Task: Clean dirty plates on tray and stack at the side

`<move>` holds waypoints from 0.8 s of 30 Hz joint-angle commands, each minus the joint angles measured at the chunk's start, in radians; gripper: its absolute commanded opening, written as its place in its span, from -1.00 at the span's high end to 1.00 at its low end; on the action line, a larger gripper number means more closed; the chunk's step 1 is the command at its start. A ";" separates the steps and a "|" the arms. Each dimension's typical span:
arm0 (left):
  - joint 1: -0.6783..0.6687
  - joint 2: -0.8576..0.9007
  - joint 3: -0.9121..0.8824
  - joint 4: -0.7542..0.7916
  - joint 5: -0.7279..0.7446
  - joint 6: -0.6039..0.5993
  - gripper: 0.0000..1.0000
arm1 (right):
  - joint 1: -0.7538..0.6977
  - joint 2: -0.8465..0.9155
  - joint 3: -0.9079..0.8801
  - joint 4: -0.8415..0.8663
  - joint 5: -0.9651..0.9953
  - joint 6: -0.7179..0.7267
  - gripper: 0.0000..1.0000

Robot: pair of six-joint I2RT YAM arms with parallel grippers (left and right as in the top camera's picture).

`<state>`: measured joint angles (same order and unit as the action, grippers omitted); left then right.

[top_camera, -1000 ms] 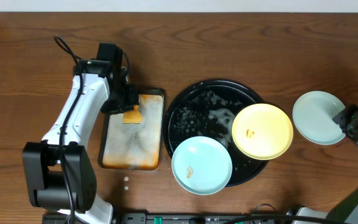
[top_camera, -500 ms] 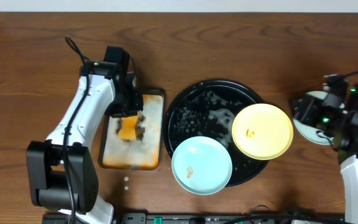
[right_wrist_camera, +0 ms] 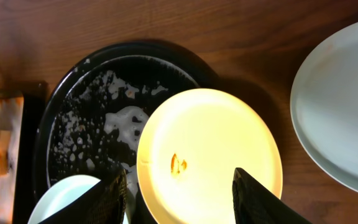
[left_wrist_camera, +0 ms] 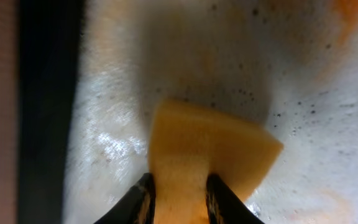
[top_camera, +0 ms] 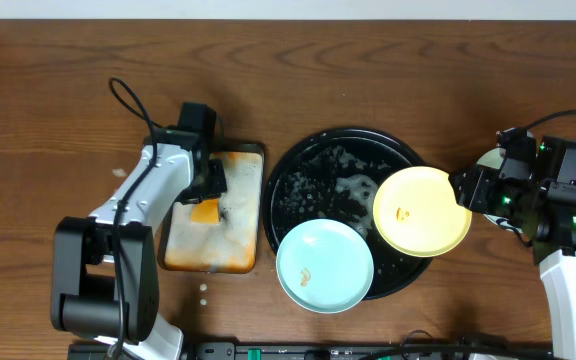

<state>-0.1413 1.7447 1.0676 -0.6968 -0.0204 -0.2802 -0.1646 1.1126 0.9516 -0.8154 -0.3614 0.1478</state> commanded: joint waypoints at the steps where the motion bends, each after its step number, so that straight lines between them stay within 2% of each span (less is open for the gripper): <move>1: -0.002 -0.005 -0.065 0.057 0.020 0.085 0.41 | 0.008 -0.005 0.010 -0.008 0.010 -0.015 -0.04; 5: -0.002 -0.005 -0.128 0.155 0.065 0.090 0.41 | 0.008 -0.005 0.010 -0.012 0.010 -0.015 -0.04; 7: -0.002 -0.005 -0.144 0.176 0.108 0.098 0.60 | 0.008 -0.005 0.010 -0.012 0.010 -0.015 -0.04; 8: -0.002 -0.005 -0.148 0.180 0.116 0.106 0.78 | 0.008 -0.005 0.010 -0.012 0.010 -0.015 -0.04; 9: -0.002 -0.005 -0.147 0.175 0.115 0.106 0.85 | 0.008 -0.005 0.010 -0.012 0.010 -0.014 -0.04; 14: -0.001 -0.046 -0.090 0.090 0.159 0.105 0.85 | 0.008 -0.005 0.010 -0.011 0.010 -0.015 -0.03; 16: -0.001 -0.082 -0.067 0.071 0.201 0.105 0.72 | 0.008 -0.005 0.010 -0.008 0.010 -0.015 -0.03; 17: -0.002 -0.130 -0.055 0.064 0.223 0.104 0.24 | 0.008 -0.005 0.010 -0.008 0.010 -0.014 -0.03; 18: -0.001 -0.159 -0.055 0.064 0.221 0.105 0.11 | 0.008 -0.005 0.010 -0.008 0.010 -0.014 -0.03; 20: -0.001 -0.222 -0.055 0.060 0.179 0.105 -0.07 | 0.008 -0.005 0.010 -0.008 0.010 -0.014 -0.03; 24: -0.001 -0.236 -0.056 0.023 0.139 0.114 -0.09 | 0.008 -0.005 0.010 -0.008 0.010 -0.014 -0.03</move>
<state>-0.1406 1.5158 0.9955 -0.6483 0.1501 -0.1822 -0.1646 1.1126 0.9516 -0.8246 -0.3584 0.1478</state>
